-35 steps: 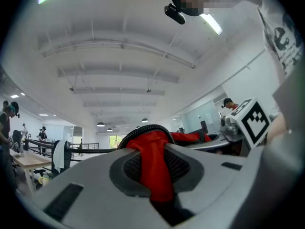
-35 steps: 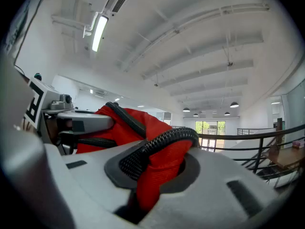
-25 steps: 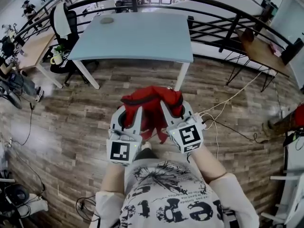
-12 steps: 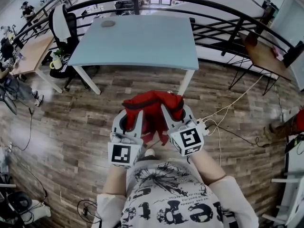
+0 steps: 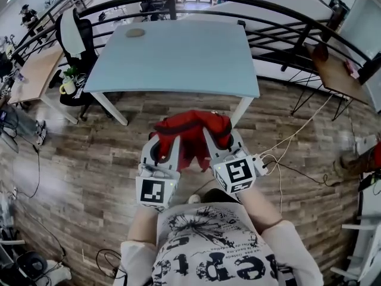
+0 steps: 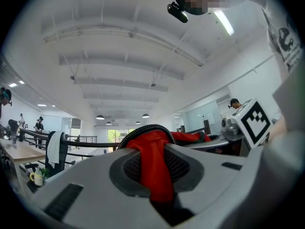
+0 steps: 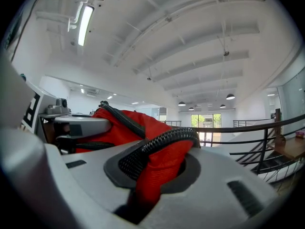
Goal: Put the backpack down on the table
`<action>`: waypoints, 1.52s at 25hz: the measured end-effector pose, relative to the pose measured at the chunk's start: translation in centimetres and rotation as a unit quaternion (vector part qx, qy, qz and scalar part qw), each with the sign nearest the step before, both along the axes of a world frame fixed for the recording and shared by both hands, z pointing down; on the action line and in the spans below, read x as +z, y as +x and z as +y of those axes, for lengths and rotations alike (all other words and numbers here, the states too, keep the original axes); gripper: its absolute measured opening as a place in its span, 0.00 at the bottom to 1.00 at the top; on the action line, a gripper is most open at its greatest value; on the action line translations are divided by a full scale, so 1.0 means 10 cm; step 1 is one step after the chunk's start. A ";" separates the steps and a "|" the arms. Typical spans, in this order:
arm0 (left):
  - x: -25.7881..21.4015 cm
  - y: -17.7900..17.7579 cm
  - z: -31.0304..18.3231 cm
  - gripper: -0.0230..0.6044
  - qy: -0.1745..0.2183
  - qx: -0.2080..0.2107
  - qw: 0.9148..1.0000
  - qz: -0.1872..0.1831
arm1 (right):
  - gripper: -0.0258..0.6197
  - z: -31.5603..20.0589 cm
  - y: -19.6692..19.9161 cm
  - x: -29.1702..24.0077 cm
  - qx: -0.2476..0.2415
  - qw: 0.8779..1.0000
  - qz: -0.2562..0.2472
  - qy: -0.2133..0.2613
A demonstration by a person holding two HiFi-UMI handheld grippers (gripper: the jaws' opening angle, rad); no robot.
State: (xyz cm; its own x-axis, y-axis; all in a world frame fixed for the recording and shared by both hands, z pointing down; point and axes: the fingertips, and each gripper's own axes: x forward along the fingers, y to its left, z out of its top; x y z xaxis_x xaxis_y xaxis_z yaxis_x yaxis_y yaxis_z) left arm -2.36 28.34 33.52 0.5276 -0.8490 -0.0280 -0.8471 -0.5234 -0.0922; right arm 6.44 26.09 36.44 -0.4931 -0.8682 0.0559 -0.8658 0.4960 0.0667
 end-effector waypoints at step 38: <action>-0.24 -0.45 -4.80 0.12 0.046 -0.002 0.998 0.035 | 0.14 -4.73 -0.43 -0.19 -0.005 0.998 0.013 0.059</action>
